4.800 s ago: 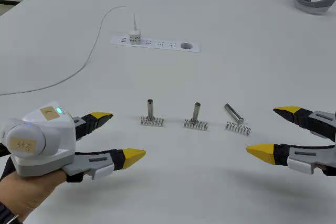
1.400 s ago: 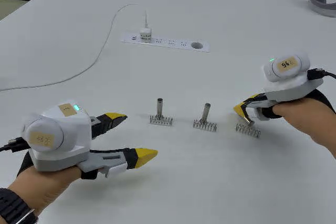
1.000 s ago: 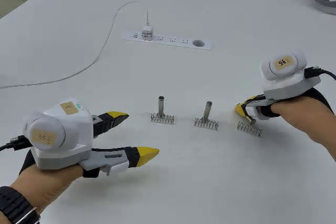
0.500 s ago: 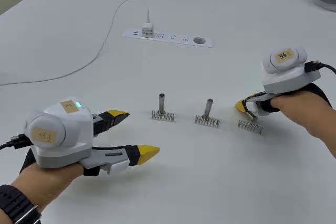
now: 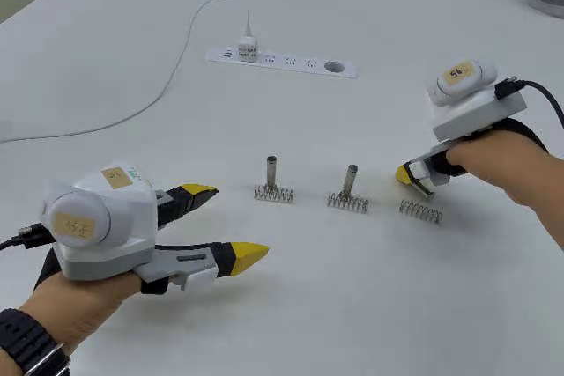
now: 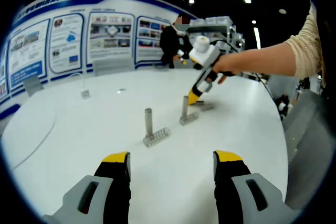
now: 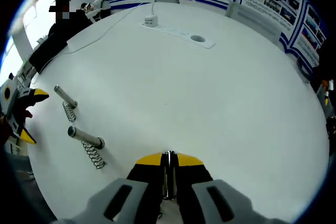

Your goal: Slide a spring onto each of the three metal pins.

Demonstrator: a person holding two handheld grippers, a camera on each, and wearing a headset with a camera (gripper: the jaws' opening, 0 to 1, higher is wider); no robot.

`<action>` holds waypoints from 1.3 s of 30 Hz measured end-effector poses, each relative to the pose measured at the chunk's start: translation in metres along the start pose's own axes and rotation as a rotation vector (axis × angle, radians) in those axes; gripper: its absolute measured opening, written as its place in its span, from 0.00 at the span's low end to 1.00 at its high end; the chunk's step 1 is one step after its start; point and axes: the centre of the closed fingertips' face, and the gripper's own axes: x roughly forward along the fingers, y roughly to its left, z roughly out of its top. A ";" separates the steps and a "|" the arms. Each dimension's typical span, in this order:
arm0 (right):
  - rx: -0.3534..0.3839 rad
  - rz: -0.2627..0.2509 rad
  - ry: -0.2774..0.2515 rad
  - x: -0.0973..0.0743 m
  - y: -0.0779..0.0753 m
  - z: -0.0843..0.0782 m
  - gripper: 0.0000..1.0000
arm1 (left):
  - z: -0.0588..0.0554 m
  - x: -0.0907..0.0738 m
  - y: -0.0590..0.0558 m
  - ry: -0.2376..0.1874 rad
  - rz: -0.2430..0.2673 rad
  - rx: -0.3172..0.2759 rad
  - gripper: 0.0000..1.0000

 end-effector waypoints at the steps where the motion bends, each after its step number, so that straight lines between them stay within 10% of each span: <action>1: 0.009 0.001 0.014 0.000 -0.001 0.000 0.09 | 0.000 0.000 0.000 -0.002 0.001 0.000 0.65; 13: -0.018 -0.023 0.047 0.000 0.000 -0.002 0.09 | 0.003 0.000 0.000 -0.009 0.003 0.002 0.64; 39: 0.042 -0.030 -0.176 -0.043 0.010 0.001 0.08 | 0.013 -0.004 -0.003 -0.026 0.003 0.011 0.64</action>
